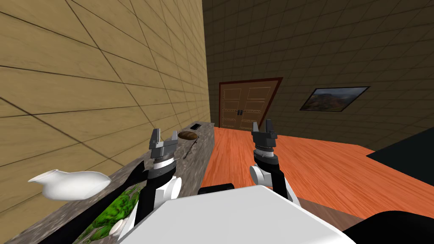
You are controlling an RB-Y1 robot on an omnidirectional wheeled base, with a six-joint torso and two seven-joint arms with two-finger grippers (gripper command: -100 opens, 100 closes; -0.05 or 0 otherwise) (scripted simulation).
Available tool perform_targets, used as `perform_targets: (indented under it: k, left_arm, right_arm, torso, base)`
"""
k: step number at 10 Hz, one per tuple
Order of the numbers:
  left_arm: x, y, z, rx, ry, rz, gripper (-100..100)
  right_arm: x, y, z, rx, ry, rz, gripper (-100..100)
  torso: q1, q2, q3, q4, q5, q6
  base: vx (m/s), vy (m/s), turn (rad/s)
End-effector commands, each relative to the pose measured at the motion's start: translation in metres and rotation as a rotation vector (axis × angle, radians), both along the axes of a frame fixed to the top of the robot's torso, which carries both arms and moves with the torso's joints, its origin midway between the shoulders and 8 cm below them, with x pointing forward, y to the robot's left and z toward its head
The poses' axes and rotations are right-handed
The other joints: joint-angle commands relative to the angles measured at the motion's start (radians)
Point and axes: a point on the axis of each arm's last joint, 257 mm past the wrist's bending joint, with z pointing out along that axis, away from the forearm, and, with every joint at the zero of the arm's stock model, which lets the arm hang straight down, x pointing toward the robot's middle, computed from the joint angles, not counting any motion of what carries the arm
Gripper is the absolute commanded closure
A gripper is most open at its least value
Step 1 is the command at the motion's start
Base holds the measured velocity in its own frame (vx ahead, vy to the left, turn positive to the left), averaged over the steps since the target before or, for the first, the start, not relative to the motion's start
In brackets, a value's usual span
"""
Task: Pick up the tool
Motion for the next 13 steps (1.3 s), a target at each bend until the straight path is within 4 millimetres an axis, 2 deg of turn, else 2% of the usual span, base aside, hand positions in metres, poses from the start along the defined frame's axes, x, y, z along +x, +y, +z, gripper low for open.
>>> perform_targets:
  k: [1, 4, 5, 7, 13]
  left_arm:
    - [0.011, -0.002, -0.009, 0.012, 0.042, -0.026, -100]
    - [0.036, -0.003, -0.03, 0.014, 0.131, -0.073, -100]
    - [0.037, -0.003, -0.032, 0.013, 0.139, -0.073, -100]
    - [0.056, -0.002, -0.049, 0.001, 0.209, -0.108, -100]
    - [0.094, 0.004, -0.087, -0.042, 0.364, -0.159, -100]
  right_arm:
    - [0.0, 0.0, 0.0, 0.0, 0.0, 0.0, 0]
    - [0.0, 0.0, 0.0, 0.0, 0.0, 0.0, 0]
    - [0.0, 0.0, 0.0, 0.0, 0.0, 0.0, 0]
    - [0.0, 0.0, 0.0, 0.0, 0.0, 0.0, 0]
    - [0.0, 0.0, 0.0, 0.0, 0.0, 0.0, 0]
  torso:
    - [0.0, 0.0, 0.0, 0.0, 0.0, 0.0]
    - [-0.008, 0.0, 0.0, 0.0, -0.002, 0.0]
    - [-0.007, 0.0, 0.0, 0.0, -0.002, 0.0]
    - [-0.004, 0.0, 0.0, 0.0, -0.001, 0.0]
    - [-0.003, -0.002, -0.001, 0.0, -0.001, 0.0]
  base:
    - [-0.013, -0.074, 0.064]
    - [-0.007, -0.122, 0.088]
    - [-0.006, -0.064, 0.036]
    - [0.006, -0.057, 0.102]
    - [0.011, -0.048, 0.066]
